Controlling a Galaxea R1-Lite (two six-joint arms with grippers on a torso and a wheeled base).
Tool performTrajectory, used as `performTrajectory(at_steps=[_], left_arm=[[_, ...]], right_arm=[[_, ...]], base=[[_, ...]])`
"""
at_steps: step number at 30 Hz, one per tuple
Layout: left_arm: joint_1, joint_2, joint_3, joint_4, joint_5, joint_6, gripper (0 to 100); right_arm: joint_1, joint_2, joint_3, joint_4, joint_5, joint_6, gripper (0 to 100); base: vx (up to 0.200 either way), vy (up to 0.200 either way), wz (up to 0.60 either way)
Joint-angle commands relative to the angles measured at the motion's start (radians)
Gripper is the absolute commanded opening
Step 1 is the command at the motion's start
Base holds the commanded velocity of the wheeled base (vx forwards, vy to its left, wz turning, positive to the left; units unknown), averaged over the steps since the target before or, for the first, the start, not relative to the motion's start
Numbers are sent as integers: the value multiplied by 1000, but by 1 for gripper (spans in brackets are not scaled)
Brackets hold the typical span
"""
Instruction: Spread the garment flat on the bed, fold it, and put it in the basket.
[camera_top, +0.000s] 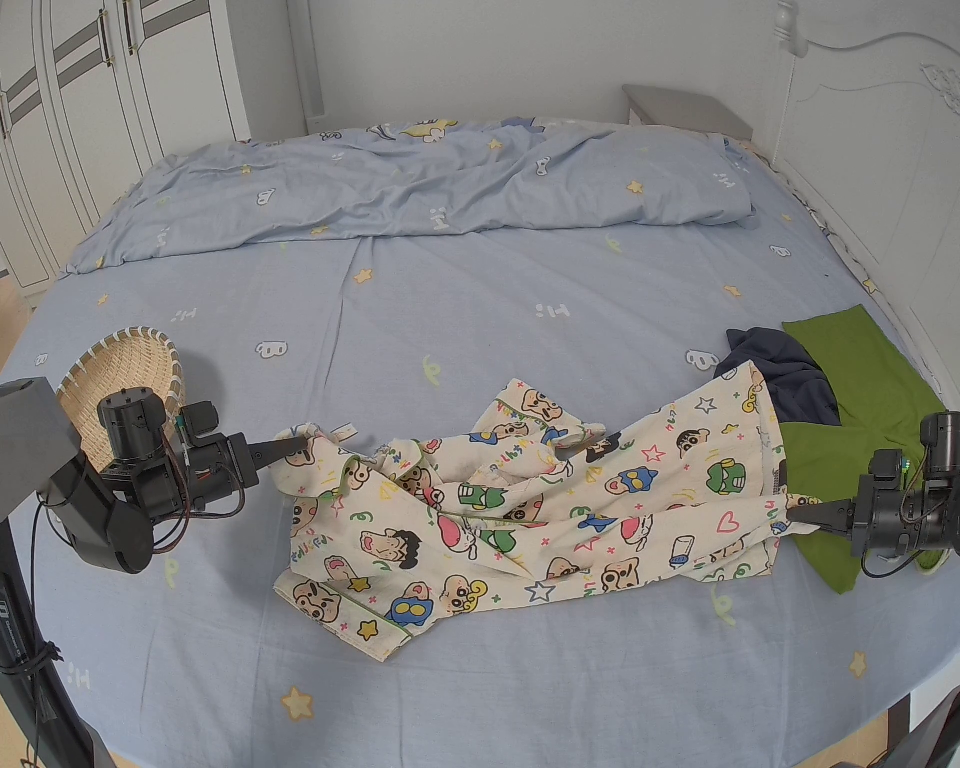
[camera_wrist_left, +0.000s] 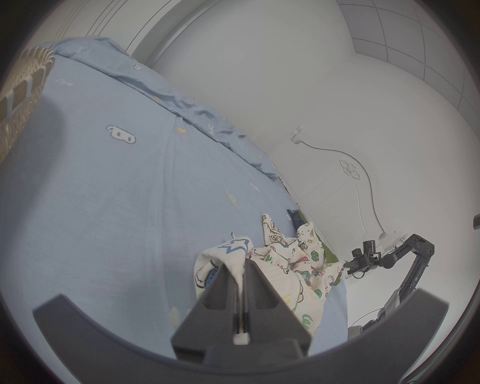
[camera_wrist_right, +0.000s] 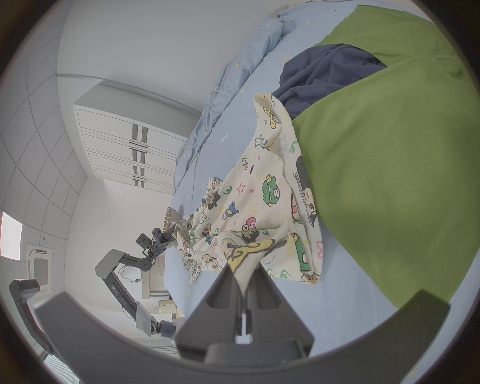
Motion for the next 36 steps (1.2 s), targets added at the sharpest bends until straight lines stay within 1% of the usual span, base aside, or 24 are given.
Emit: performTrajectory(at_steps=[1,4,8,12,13,14,23,26,33,34,36], left_arm=[[32,-70,34,-2,0,-32,0],[46,-90,40,-1,0,-53,0],[38,-81,35,8,0,-58,0],[32,-79,26,59,0,-56,0],[32,-82,28,90,0,-48,0],[32,-85,26,96,0,-48,100],[35,-93,25,99,-1,-48,100],[48,-123,46,114,-1,-48,100],[111,-220,170,124,0,-47,100],[138,-251,210,124,-1,-47,100],[164,-285,261,122,0,-42,100]], right_arm=[[1,2,0,-1,1,0,0],[13,2,2,-1,0,0,0],[13,0,2,-1,0,0,0],[13,0,4,-1,0,0,0],[13,0,4,-1,0,0,0],[13,2,4,-1,0,0,0],[14,0,4,-1,0,0,0],[19,2,4,-1,0,0,0],[31,3,8,-1,0,0,0],[31,3,8,-1,0,0,0],[31,5,10,-1,0,0,0]], base=[[0,0,0],[0,0,0],[0,0,0],[0,0,0],[0,0,0],[0,0,0],[0,0,0],[0,0,0],[0,0,0],[0,0,0],[0,0,0]])
